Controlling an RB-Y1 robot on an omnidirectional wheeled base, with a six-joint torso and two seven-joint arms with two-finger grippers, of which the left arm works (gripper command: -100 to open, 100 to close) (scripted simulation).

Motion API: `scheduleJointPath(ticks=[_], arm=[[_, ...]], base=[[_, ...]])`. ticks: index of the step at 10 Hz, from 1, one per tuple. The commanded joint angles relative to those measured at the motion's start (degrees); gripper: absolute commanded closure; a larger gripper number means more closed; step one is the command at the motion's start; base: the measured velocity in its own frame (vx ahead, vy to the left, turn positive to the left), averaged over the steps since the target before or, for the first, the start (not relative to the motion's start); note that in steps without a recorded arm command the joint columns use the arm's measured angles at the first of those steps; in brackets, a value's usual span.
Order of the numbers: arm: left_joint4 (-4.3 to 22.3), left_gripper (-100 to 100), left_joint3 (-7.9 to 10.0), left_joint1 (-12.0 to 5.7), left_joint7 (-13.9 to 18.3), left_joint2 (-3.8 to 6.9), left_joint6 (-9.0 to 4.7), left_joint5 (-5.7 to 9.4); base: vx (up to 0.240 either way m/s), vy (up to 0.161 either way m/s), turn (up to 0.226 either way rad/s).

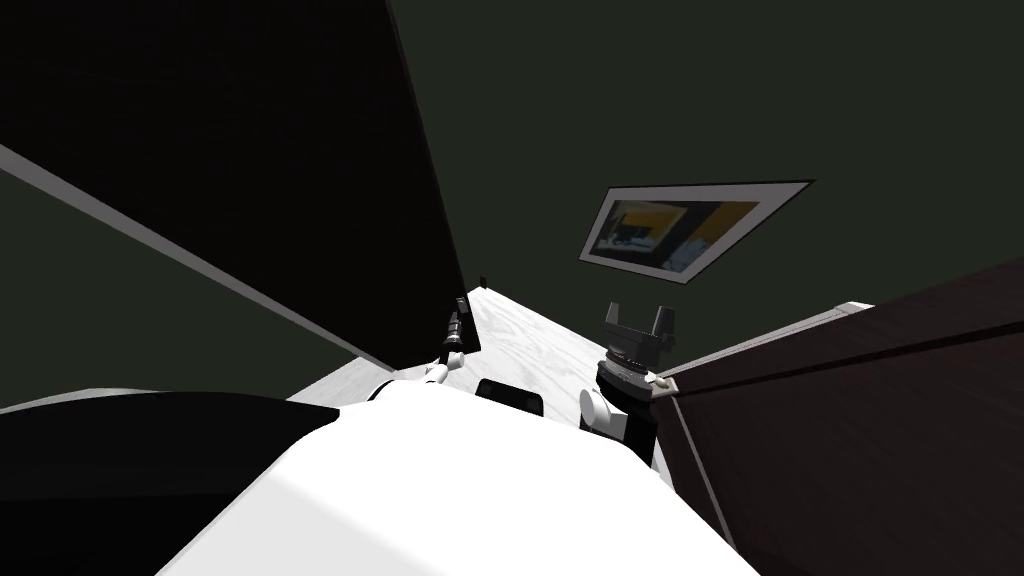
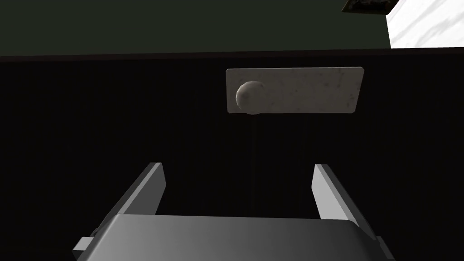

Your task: Push the door open

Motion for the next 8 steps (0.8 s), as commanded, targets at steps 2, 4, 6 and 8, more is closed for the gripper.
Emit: scheduleJointPath(ticks=[2,4,6,8], arm=[[0.11,-100,0.16,0.16,0.02,0.02,-0.45,0.08],[0.22,-100,0.32,0.32,0.04,0.05,-0.91,0.17],[0.32,-100,0.48,0.47,0.06,0.07,-1.35,0.25],[0.31,-100,0.51,0.56,0.07,0.08,-1.45,0.26]], base=[[0.133,0.068,-0.028],[0.206,0.100,-0.031],[0.214,0.129,-0.027],[0.167,0.073,-0.017]])
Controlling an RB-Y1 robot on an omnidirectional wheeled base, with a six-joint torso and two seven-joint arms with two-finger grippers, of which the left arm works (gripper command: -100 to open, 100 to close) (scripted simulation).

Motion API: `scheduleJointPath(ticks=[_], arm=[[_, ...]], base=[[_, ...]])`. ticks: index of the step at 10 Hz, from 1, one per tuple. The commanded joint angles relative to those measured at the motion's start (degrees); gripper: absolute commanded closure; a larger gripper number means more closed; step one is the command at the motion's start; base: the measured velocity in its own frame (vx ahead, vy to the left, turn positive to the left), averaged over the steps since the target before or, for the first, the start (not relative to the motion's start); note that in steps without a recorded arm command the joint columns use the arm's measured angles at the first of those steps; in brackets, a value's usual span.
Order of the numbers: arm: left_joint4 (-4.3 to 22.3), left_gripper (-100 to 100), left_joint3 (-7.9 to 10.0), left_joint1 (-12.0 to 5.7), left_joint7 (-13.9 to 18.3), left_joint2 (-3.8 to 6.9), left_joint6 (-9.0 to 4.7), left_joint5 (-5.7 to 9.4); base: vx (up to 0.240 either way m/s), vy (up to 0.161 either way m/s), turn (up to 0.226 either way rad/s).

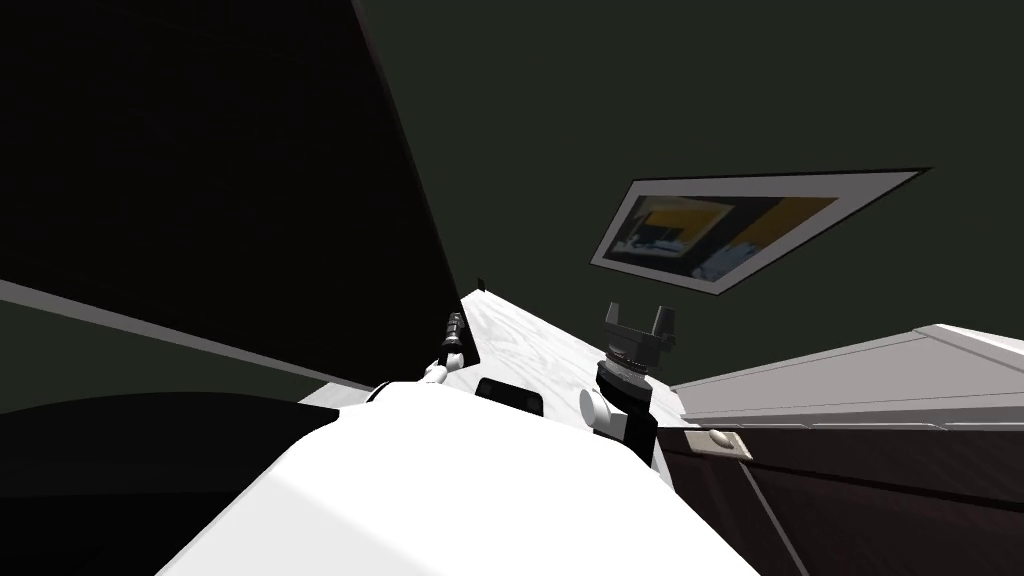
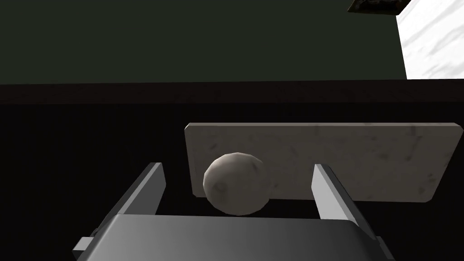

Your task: Push the door open

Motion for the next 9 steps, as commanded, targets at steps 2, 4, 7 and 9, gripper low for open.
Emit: scheduleJointPath(ticks=[2,4,7,9], arm=[[0.03,100,0.02,-0.05,0.00,0.07,0.14,0.01],[0.03,100,0.02,-0.05,0.00,0.07,0.14,0.01],[0.26,100,0.89,0.02,-0.43,0.27,0.32,0.67],[0.35,100,1.60,0.01,-0.74,0.49,0.36,1.21]], base=[[-0.031,-0.012,-0.004],[-0.022,-0.009,-0.001],[0.042,-0.003,0.009],[0.163,-0.001,0.040]])
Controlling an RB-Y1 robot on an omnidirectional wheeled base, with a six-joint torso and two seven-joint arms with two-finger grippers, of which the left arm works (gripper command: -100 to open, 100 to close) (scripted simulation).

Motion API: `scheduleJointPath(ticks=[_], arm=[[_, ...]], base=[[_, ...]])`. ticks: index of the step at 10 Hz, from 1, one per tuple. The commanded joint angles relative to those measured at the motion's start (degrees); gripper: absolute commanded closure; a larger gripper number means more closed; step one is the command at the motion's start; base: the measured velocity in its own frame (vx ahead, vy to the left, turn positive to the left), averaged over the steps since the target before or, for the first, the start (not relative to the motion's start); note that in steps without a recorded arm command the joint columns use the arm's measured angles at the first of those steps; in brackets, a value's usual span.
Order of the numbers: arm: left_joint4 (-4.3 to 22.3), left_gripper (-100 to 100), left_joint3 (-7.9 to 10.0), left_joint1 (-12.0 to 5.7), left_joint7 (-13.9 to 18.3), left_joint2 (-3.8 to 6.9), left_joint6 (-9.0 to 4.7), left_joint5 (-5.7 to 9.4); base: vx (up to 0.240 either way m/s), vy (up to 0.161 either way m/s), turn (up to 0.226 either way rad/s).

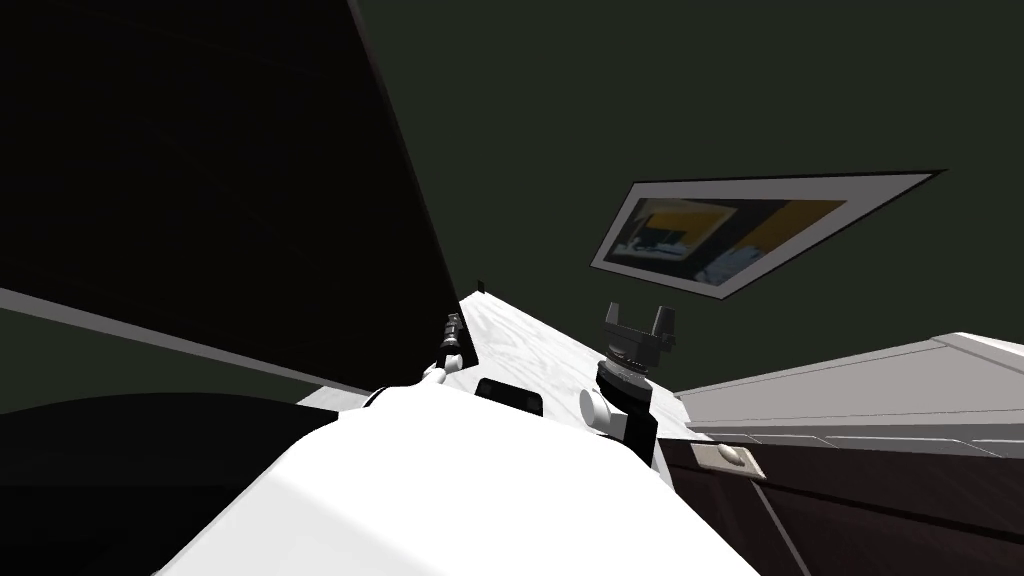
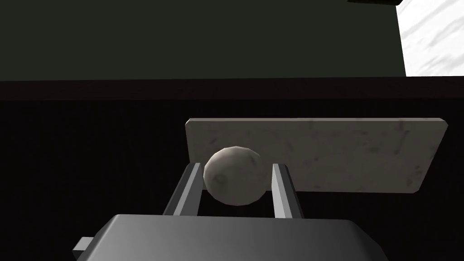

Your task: Push the door open

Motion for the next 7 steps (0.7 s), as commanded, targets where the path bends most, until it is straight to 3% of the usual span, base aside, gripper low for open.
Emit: scheduleJointPath(ticks=[1,7], arm=[[2.77,100,0.46,-1.84,0.24,1.00,-1.48,0.31],[3.21,100,3.92,-1.90,-1.28,2.08,-1.27,2.92]], base=[[0.139,0.022,0.026],[0.184,0.012,0.037]])
